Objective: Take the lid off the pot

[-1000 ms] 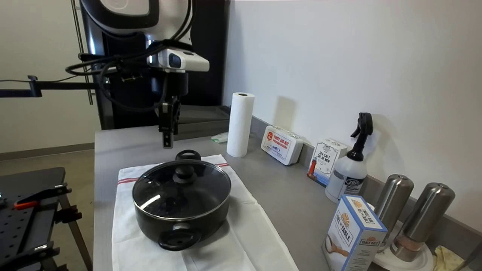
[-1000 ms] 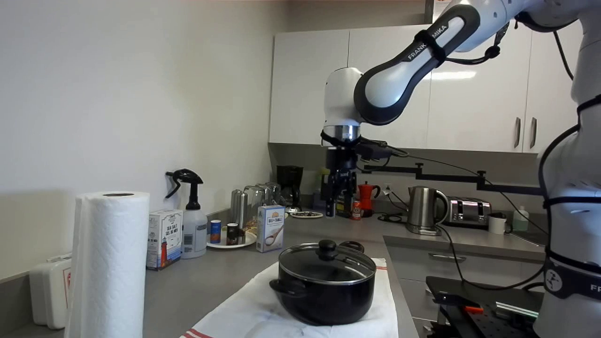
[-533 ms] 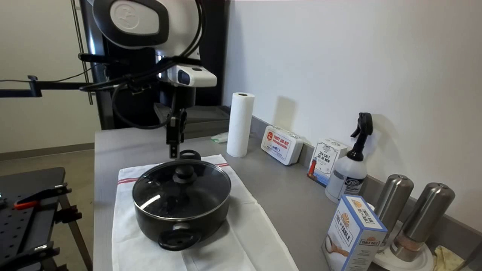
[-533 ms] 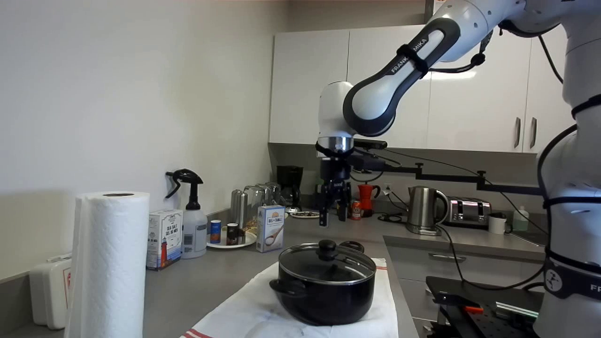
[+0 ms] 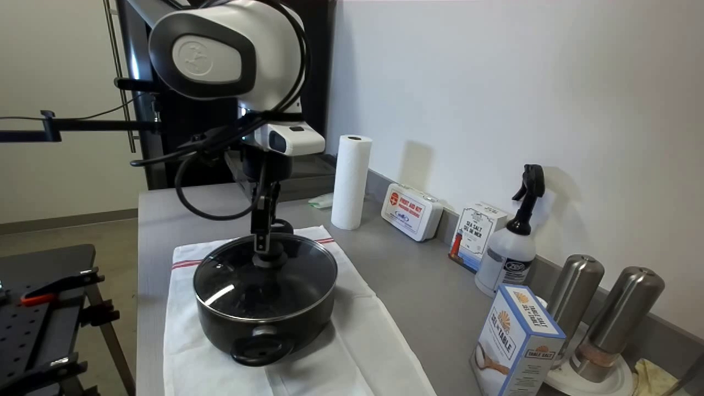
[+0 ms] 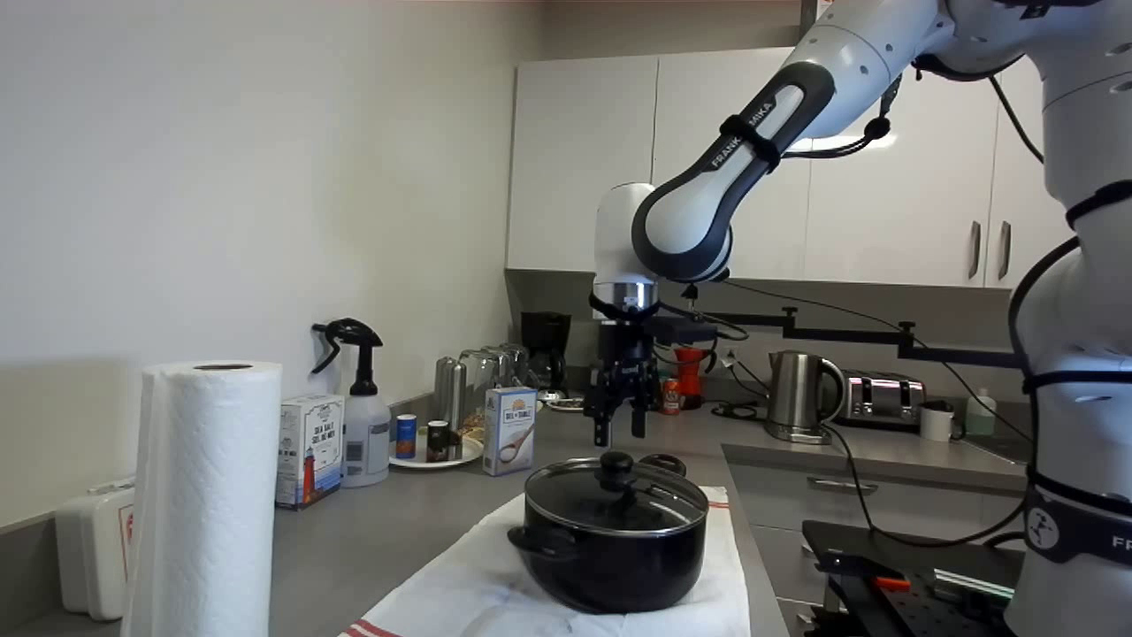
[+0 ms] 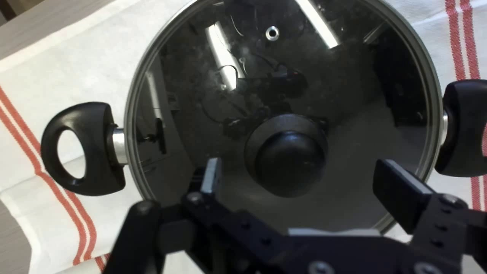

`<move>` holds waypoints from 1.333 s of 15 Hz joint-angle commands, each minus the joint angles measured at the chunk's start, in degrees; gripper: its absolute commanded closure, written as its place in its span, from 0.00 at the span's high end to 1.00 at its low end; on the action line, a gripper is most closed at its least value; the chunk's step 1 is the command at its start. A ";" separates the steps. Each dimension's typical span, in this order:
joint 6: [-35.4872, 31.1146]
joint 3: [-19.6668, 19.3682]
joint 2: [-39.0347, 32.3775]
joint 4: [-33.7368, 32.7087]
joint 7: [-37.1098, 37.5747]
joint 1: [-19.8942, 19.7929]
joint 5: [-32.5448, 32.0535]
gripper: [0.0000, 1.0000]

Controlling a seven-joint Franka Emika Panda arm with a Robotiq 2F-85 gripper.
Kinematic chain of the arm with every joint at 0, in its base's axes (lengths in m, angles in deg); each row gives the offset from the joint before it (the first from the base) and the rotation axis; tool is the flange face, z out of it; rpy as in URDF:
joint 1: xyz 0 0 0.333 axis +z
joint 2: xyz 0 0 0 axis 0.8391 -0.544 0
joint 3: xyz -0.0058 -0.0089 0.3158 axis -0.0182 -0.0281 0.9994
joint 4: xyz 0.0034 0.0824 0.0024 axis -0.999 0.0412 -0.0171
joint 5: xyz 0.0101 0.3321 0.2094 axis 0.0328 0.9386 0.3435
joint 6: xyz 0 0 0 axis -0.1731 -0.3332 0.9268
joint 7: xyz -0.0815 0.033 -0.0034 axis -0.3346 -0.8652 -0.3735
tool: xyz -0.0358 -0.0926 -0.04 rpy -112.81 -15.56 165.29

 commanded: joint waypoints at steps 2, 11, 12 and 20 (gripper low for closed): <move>-1.81 -1.34 -3.49 -2.00 -1.86 1.01 1.95 1.00; -2.20 -1.76 -5.70 -3.24 -2.62 0.95 2.86 0.66; -2.16 -1.79 -5.83 -3.36 -2.58 0.94 3.01 0.60; -1.82 -2.00 -5.01 -3.15 -2.19 1.17 3.44 0.25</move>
